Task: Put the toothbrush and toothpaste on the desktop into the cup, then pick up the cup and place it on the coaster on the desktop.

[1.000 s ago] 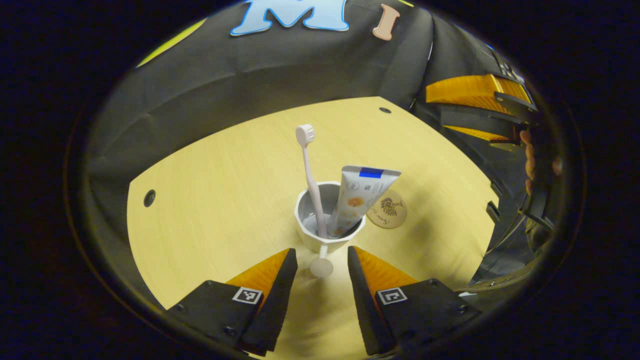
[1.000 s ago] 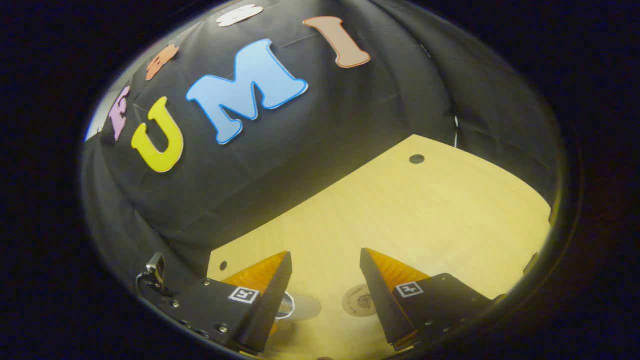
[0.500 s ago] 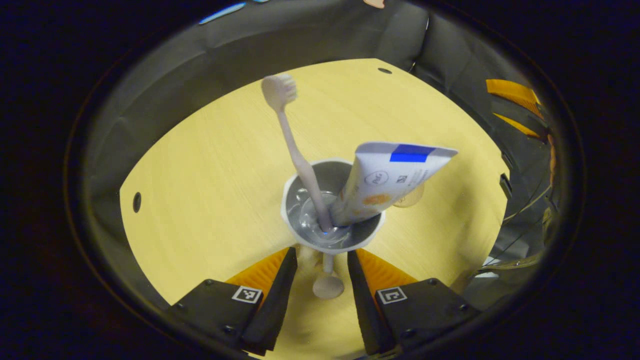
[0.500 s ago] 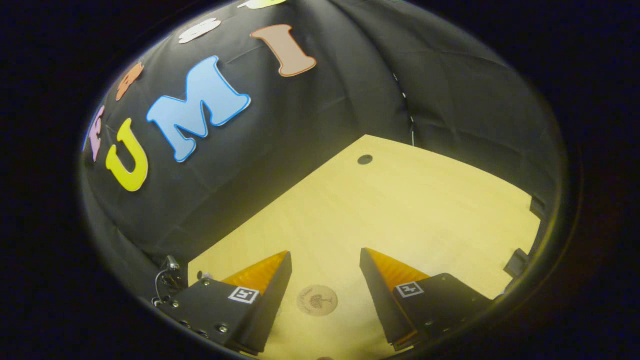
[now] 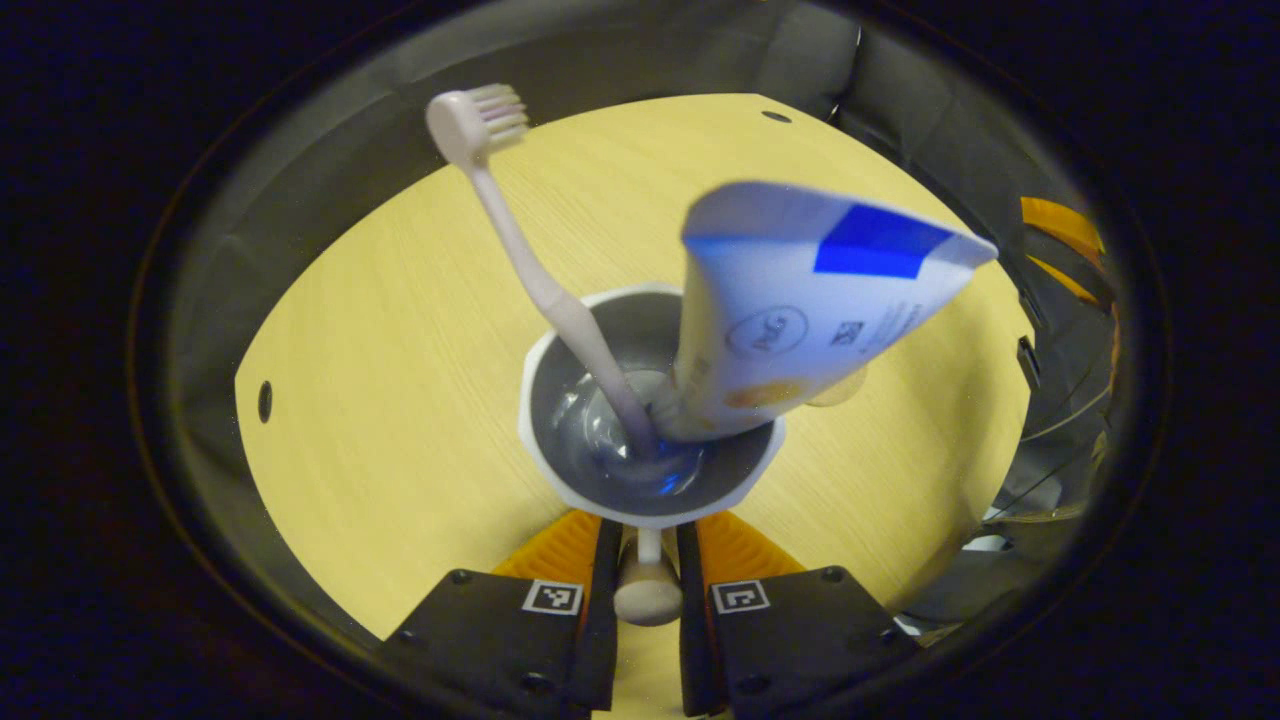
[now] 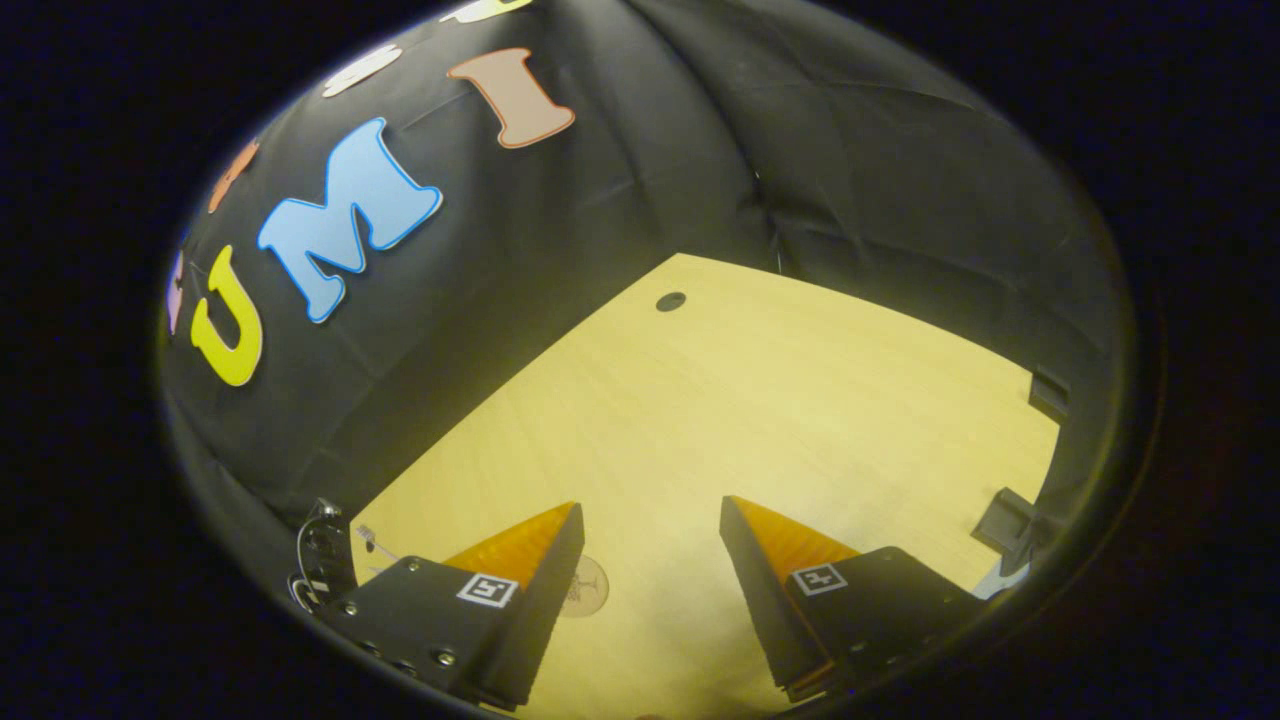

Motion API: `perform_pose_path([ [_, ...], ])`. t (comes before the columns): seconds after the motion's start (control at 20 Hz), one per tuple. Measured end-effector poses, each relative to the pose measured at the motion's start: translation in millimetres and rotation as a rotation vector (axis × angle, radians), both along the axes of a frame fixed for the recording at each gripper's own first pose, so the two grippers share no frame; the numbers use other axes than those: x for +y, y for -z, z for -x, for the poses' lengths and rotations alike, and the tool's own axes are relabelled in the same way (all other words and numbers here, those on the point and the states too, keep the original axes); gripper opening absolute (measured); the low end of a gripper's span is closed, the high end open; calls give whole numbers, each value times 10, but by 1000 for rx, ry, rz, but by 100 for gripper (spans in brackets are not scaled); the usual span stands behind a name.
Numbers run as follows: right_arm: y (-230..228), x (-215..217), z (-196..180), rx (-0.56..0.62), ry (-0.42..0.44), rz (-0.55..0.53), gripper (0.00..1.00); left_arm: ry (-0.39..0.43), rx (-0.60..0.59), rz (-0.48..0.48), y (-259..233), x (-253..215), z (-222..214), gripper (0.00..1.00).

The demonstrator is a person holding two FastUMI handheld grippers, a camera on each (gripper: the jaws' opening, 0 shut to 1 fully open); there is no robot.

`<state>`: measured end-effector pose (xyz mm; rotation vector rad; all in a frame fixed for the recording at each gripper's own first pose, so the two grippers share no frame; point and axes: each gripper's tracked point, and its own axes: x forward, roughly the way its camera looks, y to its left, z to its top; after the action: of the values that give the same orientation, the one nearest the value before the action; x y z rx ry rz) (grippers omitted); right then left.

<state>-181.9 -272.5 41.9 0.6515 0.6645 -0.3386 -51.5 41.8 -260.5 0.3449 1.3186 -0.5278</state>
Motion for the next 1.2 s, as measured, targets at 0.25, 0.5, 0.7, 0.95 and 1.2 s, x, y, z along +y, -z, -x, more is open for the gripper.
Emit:
perform_pose_path([
  [0.25,-10,-16,4,2,-3,11,84,-19,-5,16,2,-23,19,33],
  [0.5,9,42,-7,10,-15,3,83,38,-48,17,-150,-142,-20,33],
  [0.7,27,37,2,16,-11,-1,84,105,-68,26,-334,-319,-79,33],
  [0.95,41,-80,72,20,24,-6,83,172,-71,47,-323,-651,-52,33],
  [1.2,68,-288,230,30,77,-10,84,230,-62,63,-309,-918,-126,33],
])
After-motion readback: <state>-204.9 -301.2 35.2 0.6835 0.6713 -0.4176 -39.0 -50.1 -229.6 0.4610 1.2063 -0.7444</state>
